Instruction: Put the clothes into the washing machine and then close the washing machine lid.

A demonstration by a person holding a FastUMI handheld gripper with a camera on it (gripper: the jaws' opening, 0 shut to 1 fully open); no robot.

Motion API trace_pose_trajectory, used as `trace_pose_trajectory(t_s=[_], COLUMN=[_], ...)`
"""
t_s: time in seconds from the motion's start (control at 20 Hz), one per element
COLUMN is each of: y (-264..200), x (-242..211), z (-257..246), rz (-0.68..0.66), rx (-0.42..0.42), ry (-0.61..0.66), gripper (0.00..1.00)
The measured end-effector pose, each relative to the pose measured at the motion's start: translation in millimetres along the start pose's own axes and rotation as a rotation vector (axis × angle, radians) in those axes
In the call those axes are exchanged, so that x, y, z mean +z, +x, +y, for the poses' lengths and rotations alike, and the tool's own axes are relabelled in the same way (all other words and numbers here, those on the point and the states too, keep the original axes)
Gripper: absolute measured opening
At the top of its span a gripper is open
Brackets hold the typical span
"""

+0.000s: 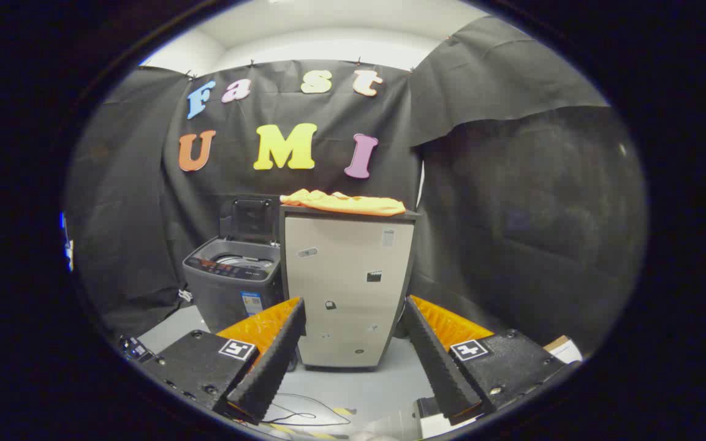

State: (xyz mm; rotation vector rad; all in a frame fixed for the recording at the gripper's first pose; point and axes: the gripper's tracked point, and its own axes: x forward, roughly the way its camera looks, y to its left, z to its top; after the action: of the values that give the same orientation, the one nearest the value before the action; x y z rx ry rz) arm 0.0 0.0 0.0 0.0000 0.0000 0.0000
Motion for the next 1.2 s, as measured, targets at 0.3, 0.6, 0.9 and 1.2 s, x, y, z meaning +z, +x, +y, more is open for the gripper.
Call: trace_pose_trajectory(t_s=[0.3,0.6,0.9,1.2], y=[6,10,10,17], x=[2,-1,7,36], z=[3,-2,-3,-1], rz=[-0.004,0.007,0.015,0.022], rx=[-0.004,-0.023,-0.045,-0.066], ry=[-0.002,0.012,0.004,0.005], gripper=[1.00,1.00,1.00,1.00])
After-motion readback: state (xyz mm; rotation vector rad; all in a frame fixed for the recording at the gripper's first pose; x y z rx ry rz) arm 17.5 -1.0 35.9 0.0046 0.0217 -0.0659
